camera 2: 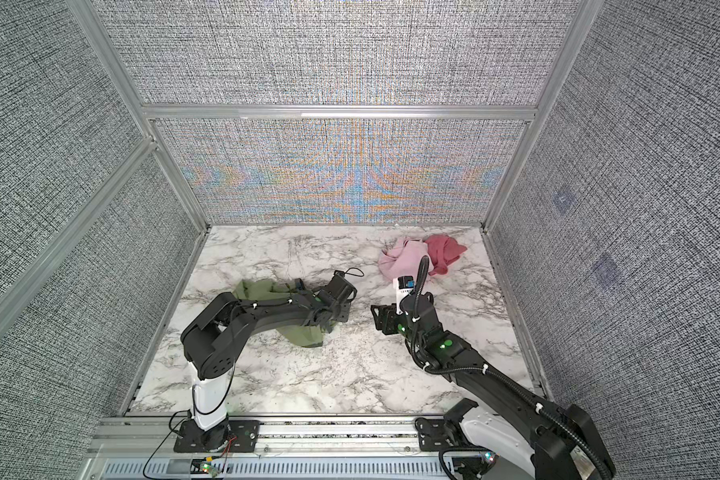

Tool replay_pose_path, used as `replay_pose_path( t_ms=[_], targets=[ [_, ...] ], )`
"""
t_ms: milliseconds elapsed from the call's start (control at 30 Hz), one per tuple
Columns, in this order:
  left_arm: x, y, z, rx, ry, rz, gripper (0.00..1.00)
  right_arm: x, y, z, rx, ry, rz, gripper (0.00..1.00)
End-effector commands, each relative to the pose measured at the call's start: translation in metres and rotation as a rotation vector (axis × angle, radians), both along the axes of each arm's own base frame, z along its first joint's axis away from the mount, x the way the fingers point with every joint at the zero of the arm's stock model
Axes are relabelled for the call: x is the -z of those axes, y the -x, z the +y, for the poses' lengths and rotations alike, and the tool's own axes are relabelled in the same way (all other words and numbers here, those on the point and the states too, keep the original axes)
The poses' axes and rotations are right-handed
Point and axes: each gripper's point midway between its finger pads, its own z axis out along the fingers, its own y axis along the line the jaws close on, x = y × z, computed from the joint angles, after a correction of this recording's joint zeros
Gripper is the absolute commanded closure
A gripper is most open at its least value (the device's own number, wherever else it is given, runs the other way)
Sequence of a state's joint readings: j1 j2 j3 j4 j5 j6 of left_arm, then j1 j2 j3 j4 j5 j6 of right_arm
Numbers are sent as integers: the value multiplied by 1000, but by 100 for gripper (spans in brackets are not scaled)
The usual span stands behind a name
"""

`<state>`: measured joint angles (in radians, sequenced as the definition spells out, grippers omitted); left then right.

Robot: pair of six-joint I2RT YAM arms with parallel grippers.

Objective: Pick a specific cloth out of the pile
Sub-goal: 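Grasp the green shirt with the left gripper while the right gripper withdraws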

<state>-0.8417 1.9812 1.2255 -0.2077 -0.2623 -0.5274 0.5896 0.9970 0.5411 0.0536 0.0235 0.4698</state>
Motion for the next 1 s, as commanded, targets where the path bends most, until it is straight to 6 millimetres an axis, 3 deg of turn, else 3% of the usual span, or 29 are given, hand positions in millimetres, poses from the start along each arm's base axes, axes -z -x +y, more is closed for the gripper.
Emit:
replay_pose_path(
  t_ms=[0,67,233,333,367,500,600,767,967],
  targets=[
    [10,0,-2,6,-8,23,43,-4,-1,-4,26,-10,-9,30],
    [15,-1,-2,3,-21,25,49,-3,-1,-6,34,-7,-11,30],
    [7,-2,-6,18,-12,18,100,-5,-1,-7,42,-12,-15,30],
    [-10,-8,-12,29,16,-18,100,-7,-3,-8,44,-9,-22,30],
    [-31,-11,-17,36,49,-49,100,-7,-3,-8,46,-10,-23,30],
    [-82,-20,-29,66,121,-125,100,-8,-5,-5,41,-15,-19,30],
    [-123,-27,-27,59,148,-205,100,-7,-7,-3,40,-17,-17,30],
    [-184,-31,1,0,204,-309,100,-12,-10,2,27,-30,-14,30],
    [-213,-23,65,-98,251,-399,100,-15,-15,10,11,-45,-13,30]
  ],
)
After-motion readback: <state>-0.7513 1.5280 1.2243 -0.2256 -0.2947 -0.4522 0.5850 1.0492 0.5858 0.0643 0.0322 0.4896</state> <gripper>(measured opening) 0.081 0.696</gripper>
